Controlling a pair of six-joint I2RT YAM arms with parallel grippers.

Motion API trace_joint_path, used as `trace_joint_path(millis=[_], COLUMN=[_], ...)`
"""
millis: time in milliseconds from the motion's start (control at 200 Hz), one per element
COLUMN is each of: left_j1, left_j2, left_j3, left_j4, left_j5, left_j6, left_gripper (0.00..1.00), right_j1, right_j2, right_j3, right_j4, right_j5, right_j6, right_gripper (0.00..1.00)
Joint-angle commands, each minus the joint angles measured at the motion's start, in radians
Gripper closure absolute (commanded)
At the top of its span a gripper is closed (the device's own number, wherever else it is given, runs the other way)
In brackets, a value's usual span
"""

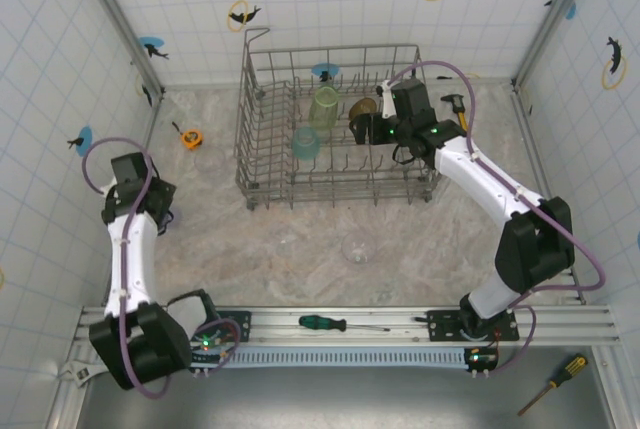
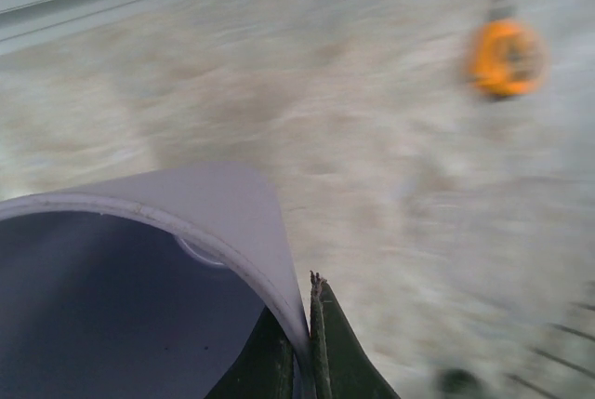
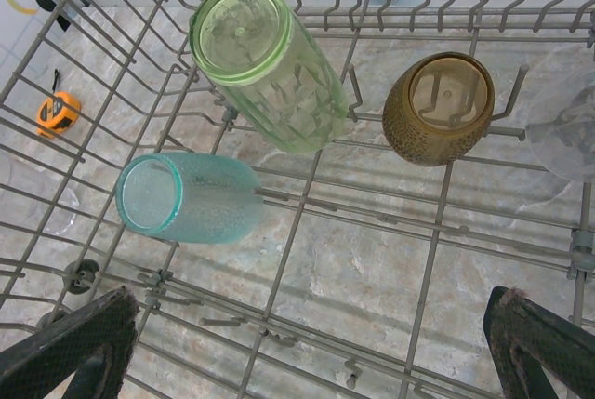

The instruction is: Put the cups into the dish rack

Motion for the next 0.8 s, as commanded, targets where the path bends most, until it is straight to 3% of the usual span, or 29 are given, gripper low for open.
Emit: trace_joint_path(millis=[0,125,335,671,796], left_j1=[0.005,0.005,0.005,-0.003,-0.009], left_j2=[-0.106,-0.146,-0.115,-0.067,-0.023], left_j3=[-0.029,-0.021,-0.012,-0.062,-0.04], left_j4=[0.227,0.326,0.568,0.961,1.039], left_j5=[0.191,0.227,0.456,0.742,0.83], left_j6=[0.023,0.004,-0.053,-0.142,-0.161], left_gripper=[1.0,1.0,1.0,1.0,1.0], right_j1=[-0.008,-0.012,-0.019,-0.029,-0.035], right_j2=[-0.052,-0.051,-0.028,0.009,0.005], right_j3=[-0.013,-0.014,-0.008,0.013,0.012], right_j4=[-0.005,-0.011,-0.018,-0.071,-0.06], right_j5=[-0.011,-0.032,-0.085,-0.108,-0.113], right_j6=[-0.003,0.004,0.016,0.027,0.053], right_gripper=[0.01,0.01,0.01,0.01,0.01])
